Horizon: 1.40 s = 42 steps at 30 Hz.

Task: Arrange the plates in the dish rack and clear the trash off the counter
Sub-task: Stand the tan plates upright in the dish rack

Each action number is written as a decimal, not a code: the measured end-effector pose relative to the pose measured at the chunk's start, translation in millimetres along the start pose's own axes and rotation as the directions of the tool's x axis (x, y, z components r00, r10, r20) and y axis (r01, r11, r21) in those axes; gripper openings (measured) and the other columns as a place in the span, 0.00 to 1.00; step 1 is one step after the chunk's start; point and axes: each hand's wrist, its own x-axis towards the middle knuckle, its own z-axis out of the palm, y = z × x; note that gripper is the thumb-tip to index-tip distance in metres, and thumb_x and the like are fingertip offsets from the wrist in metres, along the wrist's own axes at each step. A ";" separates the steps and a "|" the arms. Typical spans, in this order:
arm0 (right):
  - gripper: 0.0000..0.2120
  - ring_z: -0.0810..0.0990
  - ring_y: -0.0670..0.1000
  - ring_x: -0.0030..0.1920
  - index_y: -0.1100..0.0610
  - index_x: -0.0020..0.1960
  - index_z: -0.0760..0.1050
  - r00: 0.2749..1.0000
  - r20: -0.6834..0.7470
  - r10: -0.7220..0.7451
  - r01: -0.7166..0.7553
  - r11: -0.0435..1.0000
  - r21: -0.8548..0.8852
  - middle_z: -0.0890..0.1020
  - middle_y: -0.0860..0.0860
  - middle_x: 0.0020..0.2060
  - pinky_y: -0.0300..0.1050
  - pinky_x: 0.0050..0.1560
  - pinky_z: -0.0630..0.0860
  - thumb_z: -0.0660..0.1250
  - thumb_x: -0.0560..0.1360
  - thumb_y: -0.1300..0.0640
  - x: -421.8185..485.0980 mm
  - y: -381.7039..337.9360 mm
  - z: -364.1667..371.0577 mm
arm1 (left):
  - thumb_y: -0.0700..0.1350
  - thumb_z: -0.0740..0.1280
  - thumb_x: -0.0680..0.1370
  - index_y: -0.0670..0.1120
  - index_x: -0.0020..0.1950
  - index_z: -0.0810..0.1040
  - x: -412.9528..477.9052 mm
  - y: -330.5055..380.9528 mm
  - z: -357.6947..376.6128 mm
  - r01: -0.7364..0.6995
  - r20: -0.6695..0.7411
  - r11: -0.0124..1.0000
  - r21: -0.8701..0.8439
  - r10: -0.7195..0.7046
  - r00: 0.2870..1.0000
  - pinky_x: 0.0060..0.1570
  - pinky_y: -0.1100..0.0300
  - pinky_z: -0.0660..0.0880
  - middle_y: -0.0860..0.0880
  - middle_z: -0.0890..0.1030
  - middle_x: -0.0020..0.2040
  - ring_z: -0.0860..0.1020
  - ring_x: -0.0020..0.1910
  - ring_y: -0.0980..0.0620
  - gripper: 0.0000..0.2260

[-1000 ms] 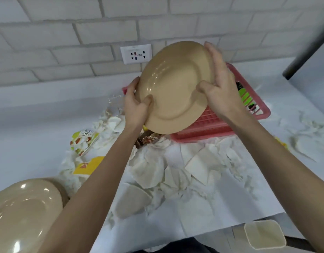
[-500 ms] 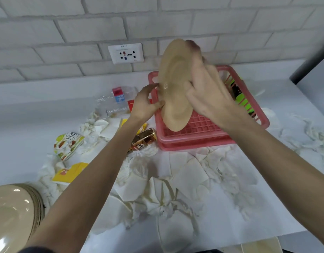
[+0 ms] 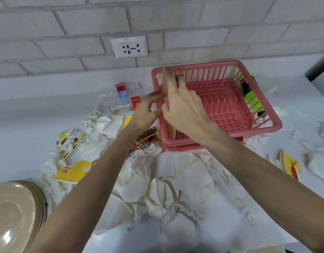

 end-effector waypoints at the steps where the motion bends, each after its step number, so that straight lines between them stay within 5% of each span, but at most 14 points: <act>1: 0.36 0.81 0.64 0.40 0.56 0.79 0.52 1.000 0.001 -0.011 0.011 1.000 -0.012 0.69 0.62 0.66 0.46 0.35 0.66 0.62 0.75 0.57 -0.2 -0.5 0.7 | 0.47 0.63 0.71 0.46 0.71 0.75 -0.8 -0.1 -1.1 -0.001 0.007 1.000 -0.006 0.001 1.000 0.70 0.56 0.66 0.48 0.71 0.73 0.70 0.71 0.52 0.27; 8: 0.40 0.80 0.59 0.36 0.54 0.80 0.48 0.999 -0.005 -0.044 0.044 0.998 -0.046 0.66 0.59 0.69 0.44 0.33 0.65 0.65 0.75 0.46 -9.8 1.9 5.0 | 0.40 0.66 0.74 0.45 0.68 0.76 -7.7 -1.3 -12.6 0.042 -0.055 0.980 -0.192 -0.054 0.997 0.67 0.54 0.73 0.52 0.80 0.63 0.75 0.66 0.56 0.21; 14: 0.42 0.76 0.60 0.61 0.54 0.80 0.49 0.995 -0.063 -0.083 0.084 0.996 0.022 0.61 0.59 0.73 0.48 0.38 0.76 0.64 0.75 0.40 -11.2 5.7 7.1 | 0.39 0.66 0.77 0.44 0.66 0.78 -25.8 4.3 -18.7 0.014 -0.108 0.973 -0.232 -0.040 0.993 0.67 0.52 0.72 0.54 0.81 0.59 0.77 0.63 0.56 0.17; 18: 0.42 0.69 0.59 0.67 0.55 0.80 0.50 0.990 -0.099 -0.101 0.101 0.995 -0.004 0.62 0.59 0.72 0.49 0.44 0.78 0.64 0.74 0.40 -10.7 1.9 4.0 | 0.47 0.65 0.71 0.46 0.66 0.78 -40.5 13.7 -24.1 -0.004 -0.117 0.977 -0.213 -0.021 0.993 0.65 0.54 0.74 0.53 0.81 0.61 0.77 0.63 0.56 0.23; 20: 0.41 0.67 0.59 0.68 0.56 0.79 0.51 0.989 -0.108 -0.102 0.102 0.995 -0.007 0.62 0.59 0.72 0.52 0.49 0.78 0.64 0.74 0.41 -12.2 -2.8 2.4 | 0.51 0.66 0.71 0.49 0.64 0.78 -47.3 15.7 -28.8 -0.014 -0.121 0.977 -0.212 -0.012 0.993 0.63 0.54 0.75 0.53 0.81 0.61 0.77 0.63 0.56 0.22; 23: 0.39 0.67 0.59 0.68 0.56 0.79 0.53 0.985 -0.137 -0.103 0.109 0.993 0.039 0.62 0.58 0.72 0.55 0.52 0.78 0.64 0.75 0.42 -15.3 -8.8 -3.1 | 0.43 0.69 0.76 0.48 0.66 0.78 -59.2 14.6 -30.8 0.007 -0.139 0.976 -0.216 -0.038 0.990 0.59 0.57 0.76 0.54 0.81 0.61 0.78 0.62 0.57 0.18; 27: 0.33 0.65 0.57 0.71 0.56 0.79 0.53 0.980 -0.199 -0.018 0.054 0.982 0.179 0.61 0.57 0.73 0.55 0.59 0.73 0.59 0.80 0.45 -25.9 6.4 -12.6 | 0.44 0.74 0.74 0.50 0.75 0.68 -82.0 9.8 -8.3 0.123 0.018 0.980 -0.153 -0.122 0.992 0.58 0.68 0.74 0.55 0.73 0.67 0.74 0.63 0.55 0.30; 31: 0.26 0.65 0.55 0.71 0.56 0.78 0.54 0.977 -0.179 0.115 -0.066 0.963 0.260 0.61 0.56 0.74 0.50 0.60 0.68 0.54 0.84 0.47 -50.7 47.1 -2.8 | 0.56 0.76 0.68 0.53 0.77 0.62 -90.6 0.0 21.5 0.039 0.088 0.993 -0.114 -0.029 0.996 0.54 0.58 0.79 0.52 0.73 0.67 0.76 0.62 0.52 0.41; 36: 0.23 0.69 0.56 0.68 0.57 0.77 0.58 0.981 -0.035 0.189 -0.179 0.966 0.186 0.66 0.56 0.70 0.59 0.65 0.70 0.52 0.85 0.50 -81.0 91.7 25.4 | 0.42 0.79 0.70 0.53 0.79 0.58 -94.0 -4.5 37.7 0.066 0.018 0.974 -0.218 -0.063 0.998 0.56 0.60 0.79 0.48 0.75 0.68 0.79 0.62 0.53 0.44; 42: 0.20 0.74 0.56 0.61 0.58 0.73 0.66 0.990 0.021 0.137 -0.138 0.988 0.076 0.73 0.54 0.62 0.56 0.59 0.69 0.54 0.84 0.51 -85.8 101.7 36.6 | 0.37 0.78 0.70 0.51 0.79 0.59 -92.9 -0.3 34.4 0.065 0.007 0.961 -0.267 -0.066 0.998 0.52 0.69 0.75 0.52 0.78 0.65 0.81 0.57 0.61 0.43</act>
